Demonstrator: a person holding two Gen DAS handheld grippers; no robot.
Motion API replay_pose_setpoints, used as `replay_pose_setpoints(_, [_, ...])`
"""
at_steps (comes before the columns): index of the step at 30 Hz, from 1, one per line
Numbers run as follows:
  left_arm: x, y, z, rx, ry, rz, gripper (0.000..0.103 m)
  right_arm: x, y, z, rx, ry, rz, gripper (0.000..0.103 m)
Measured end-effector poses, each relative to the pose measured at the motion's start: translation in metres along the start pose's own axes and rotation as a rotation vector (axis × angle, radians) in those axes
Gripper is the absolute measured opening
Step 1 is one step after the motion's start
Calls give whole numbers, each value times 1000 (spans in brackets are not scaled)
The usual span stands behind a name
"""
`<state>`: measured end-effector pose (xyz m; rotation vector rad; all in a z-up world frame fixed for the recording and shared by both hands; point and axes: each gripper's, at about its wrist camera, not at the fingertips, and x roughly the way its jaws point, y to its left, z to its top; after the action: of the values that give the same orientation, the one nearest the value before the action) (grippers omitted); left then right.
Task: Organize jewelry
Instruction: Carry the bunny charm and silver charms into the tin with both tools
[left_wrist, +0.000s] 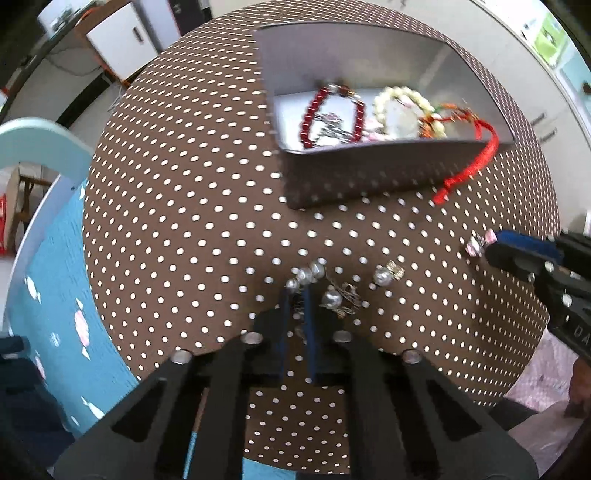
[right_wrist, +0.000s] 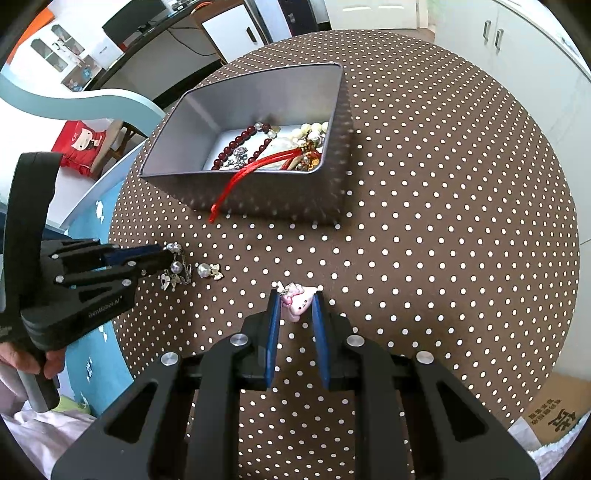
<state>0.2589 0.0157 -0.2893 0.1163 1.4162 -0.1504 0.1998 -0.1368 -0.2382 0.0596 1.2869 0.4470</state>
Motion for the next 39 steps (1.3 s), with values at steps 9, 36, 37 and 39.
replay_pose_setpoints(9, [-11, 20, -5, -90, -24, -13, 1, -9, -6, 13, 22, -38, -3, 16])
replay_pose_setpoints(36, [-135, 30, 13, -153, -294, -140, 1, -61, -5, 63, -24, -210, 4, 16])
replay_pose_setpoints(37, [-135, 28, 17, -149, -298, -141, 1, -62, -3, 65, -29, -217, 7, 16])
replay_pose_setpoints(39, [-131, 27, 25, -146, -299, -148, 1, -63, 1, 72, -40, -224, 9, 16])
